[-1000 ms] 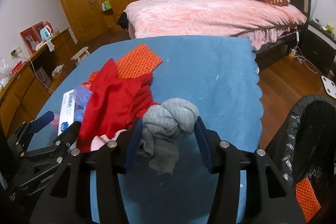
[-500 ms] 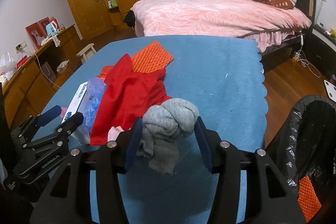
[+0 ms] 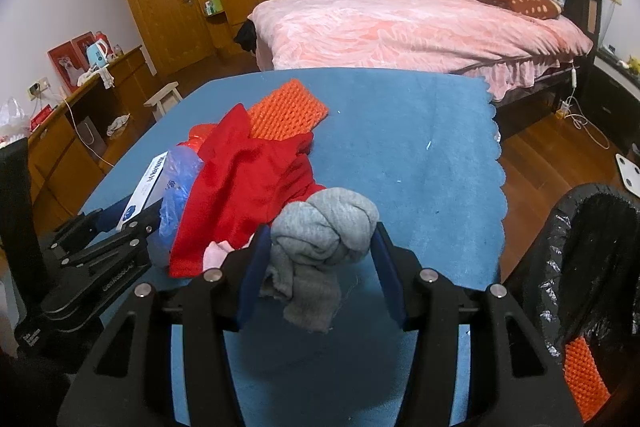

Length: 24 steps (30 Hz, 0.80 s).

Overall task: Collect trash
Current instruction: 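Grasp the grey sock with the right tool while the left tool grasps the white box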

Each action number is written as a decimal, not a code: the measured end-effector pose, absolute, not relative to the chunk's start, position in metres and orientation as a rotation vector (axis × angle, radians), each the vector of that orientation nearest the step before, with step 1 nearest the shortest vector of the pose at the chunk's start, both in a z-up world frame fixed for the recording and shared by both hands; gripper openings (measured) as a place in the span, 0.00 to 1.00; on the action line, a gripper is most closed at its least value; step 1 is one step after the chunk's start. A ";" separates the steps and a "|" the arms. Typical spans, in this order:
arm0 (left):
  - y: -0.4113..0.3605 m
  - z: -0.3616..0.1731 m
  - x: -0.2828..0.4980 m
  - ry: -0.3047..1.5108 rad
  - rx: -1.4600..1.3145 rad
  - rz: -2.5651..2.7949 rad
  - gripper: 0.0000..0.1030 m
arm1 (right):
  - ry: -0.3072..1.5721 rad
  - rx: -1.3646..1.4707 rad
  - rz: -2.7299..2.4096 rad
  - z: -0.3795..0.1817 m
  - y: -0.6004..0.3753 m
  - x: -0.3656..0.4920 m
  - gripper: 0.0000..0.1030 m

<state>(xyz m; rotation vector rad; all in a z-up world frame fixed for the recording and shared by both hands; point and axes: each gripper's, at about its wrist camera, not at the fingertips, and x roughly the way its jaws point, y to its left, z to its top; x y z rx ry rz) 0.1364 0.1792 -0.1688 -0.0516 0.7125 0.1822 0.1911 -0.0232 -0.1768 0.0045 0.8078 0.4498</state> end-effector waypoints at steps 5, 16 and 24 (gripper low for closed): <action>0.182 -0.160 0.127 0.681 -0.064 0.180 0.29 | 0.793 0.004 0.453 -0.171 -0.025 0.190 0.49; 0.177 -0.164 0.129 0.732 -0.044 0.183 0.31 | 0.781 0.000 0.457 -0.164 -0.027 0.186 0.49; 0.177 -0.165 0.139 0.737 -0.028 0.180 0.29 | 0.789 -0.001 0.452 -0.165 -0.028 0.186 0.49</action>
